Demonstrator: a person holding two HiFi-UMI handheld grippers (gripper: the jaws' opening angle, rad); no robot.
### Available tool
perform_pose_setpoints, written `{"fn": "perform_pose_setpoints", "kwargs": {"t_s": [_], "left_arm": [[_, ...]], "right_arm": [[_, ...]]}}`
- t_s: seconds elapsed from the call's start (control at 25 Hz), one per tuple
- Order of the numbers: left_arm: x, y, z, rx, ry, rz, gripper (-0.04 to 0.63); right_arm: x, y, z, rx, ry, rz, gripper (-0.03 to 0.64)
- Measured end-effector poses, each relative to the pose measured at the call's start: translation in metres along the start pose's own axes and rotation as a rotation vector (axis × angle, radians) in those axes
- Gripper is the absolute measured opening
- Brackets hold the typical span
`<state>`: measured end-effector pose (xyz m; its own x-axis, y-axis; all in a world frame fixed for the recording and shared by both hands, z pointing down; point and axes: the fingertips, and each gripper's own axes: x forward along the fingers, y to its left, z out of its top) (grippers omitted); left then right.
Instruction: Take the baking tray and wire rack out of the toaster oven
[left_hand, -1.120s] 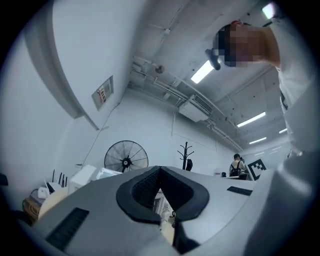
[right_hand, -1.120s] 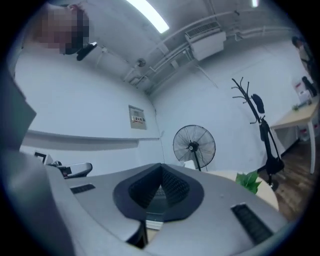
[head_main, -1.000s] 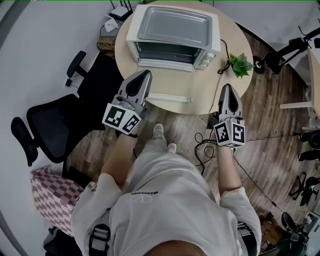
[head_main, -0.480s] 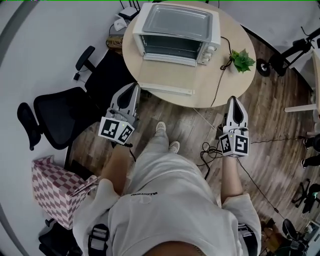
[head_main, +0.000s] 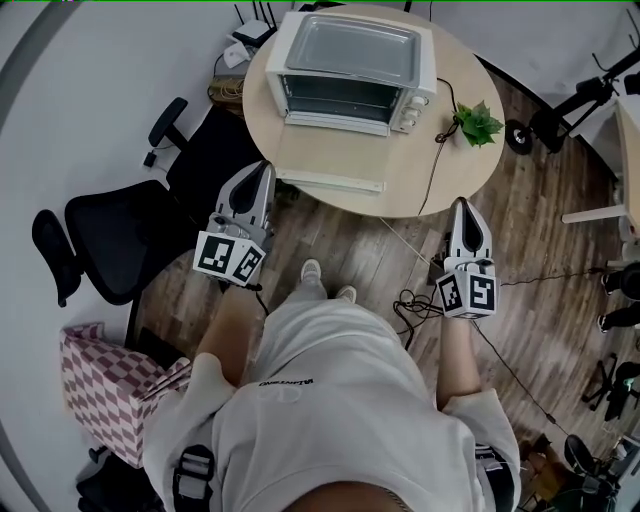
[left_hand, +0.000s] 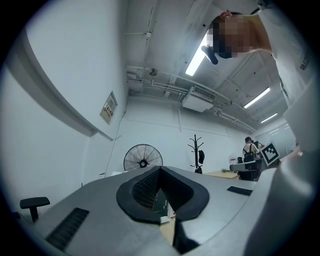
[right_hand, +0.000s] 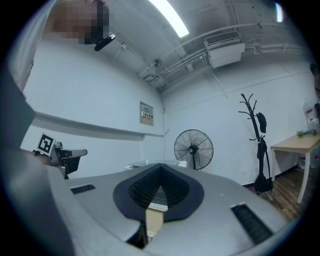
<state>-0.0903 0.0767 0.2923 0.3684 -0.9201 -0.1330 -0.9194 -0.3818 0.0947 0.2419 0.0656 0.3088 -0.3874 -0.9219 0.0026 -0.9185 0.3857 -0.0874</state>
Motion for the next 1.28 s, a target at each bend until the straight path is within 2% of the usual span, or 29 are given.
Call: {"fn": "perform_pose_setpoints", "kwargs": {"t_s": [0.44,1.28], "left_arm": [[-0.003,0.011,-0.012,-0.023,0.011,0.01,0.003],[-0.008,0.019,-0.003,-0.015,-0.004,0.011,0.003]], "right_arm": [[0.0,0.008,-0.002,0.019,0.031,-0.021,-0.008],[-0.001,0.007,0.004,0.013,0.021,-0.045,-0.008]]}}
